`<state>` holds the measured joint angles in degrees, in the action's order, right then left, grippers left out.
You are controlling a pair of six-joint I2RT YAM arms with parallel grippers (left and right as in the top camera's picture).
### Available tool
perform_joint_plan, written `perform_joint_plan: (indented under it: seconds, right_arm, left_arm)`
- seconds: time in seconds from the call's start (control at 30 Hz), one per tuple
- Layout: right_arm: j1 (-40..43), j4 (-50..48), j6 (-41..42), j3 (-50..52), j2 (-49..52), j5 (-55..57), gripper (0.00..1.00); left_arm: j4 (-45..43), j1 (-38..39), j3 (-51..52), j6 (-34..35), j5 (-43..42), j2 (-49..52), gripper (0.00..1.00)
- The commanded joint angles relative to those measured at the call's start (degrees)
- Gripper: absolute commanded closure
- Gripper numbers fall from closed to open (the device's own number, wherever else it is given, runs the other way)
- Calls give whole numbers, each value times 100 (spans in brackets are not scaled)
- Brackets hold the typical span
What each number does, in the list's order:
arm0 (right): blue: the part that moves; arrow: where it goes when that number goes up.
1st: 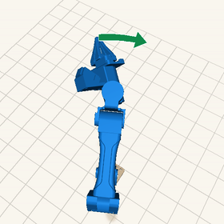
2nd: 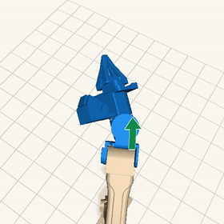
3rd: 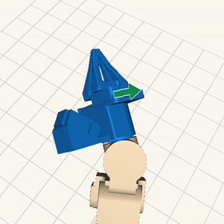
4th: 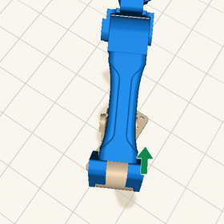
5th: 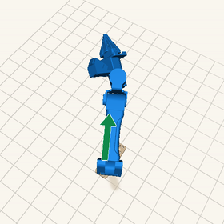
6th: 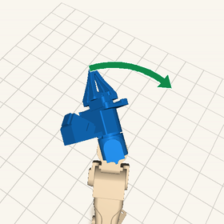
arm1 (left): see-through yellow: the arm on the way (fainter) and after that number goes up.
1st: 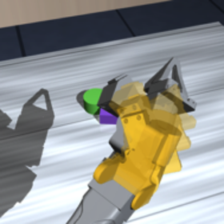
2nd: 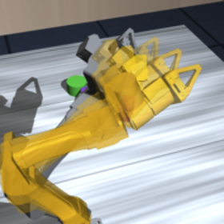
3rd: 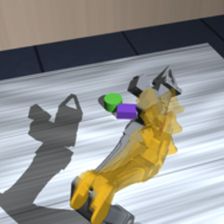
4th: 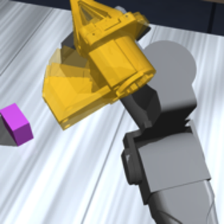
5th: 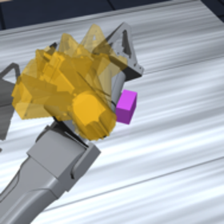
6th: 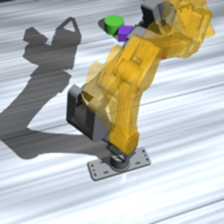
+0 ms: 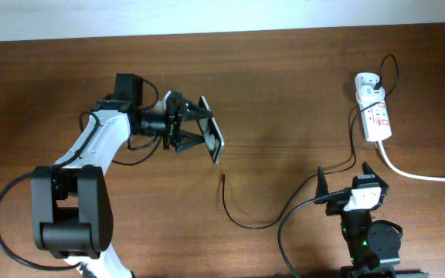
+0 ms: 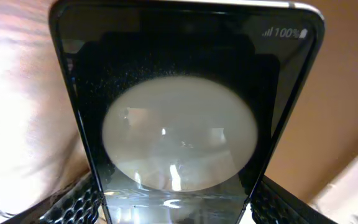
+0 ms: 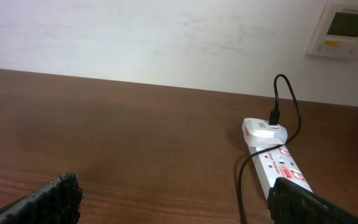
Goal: Plug charger to phone and switch on socket
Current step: 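Lift the smartphone and tilt it upright with the left gripper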
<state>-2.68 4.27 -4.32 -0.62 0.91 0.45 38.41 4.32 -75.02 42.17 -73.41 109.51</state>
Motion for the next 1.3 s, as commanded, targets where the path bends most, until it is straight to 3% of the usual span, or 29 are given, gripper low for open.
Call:
perform_joint_plan:
  seconds: [0.0,0.13,0.37,1.27]
  right_arm:
    - [-31,33,24,31,-44,87,1]
    - [-31,33,24,31,-44,87,1]
    - [-31,33,24,31,-44,87,1]
    - [-31,33,24,31,-44,87,1]
  left_arm:
    - [-219,-39,-111,1233,-1027,28,100]
    - [-240,-101,-111,2361,-1676,28,100]
    - [-243,-203,-111,3493,-1676,28,100]
    - [-243,-203,-111,3412,-1679,28,100]
